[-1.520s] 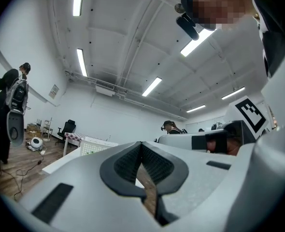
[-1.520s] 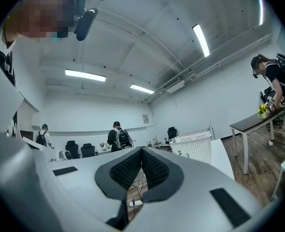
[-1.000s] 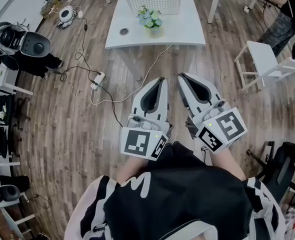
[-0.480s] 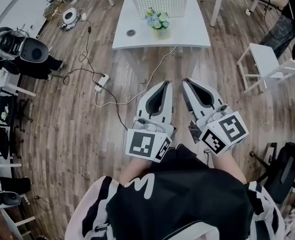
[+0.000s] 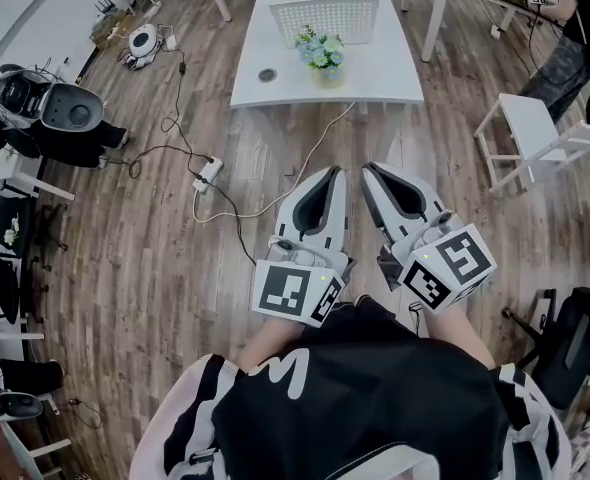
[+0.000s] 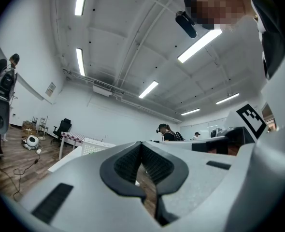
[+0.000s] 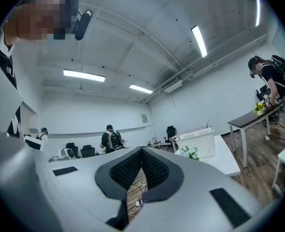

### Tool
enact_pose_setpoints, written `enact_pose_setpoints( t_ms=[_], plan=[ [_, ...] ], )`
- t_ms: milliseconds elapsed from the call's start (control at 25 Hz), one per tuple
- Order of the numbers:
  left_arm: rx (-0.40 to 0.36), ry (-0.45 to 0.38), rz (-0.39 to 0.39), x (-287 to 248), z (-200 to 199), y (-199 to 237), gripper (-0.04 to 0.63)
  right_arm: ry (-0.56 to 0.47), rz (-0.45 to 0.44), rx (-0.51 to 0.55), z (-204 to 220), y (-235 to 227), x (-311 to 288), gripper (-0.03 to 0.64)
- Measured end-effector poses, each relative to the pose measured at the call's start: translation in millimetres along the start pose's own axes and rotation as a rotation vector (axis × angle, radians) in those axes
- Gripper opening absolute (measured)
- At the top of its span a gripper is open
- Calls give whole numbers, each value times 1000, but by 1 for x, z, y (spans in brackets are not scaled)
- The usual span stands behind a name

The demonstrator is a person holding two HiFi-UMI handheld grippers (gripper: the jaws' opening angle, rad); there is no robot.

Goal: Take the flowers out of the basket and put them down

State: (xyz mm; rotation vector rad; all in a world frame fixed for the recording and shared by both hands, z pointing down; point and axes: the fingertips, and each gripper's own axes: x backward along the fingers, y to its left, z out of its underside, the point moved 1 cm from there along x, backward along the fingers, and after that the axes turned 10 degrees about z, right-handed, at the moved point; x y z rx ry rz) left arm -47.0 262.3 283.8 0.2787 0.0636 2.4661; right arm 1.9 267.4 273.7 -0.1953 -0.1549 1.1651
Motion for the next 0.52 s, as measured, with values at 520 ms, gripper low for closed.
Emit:
enact_pose_setpoints(
  t_ms=[520],
  plan=[
    [1,-13,-5,-3,-4,4,-5,-4,0,8,-1,1,-6,17]
  ],
)
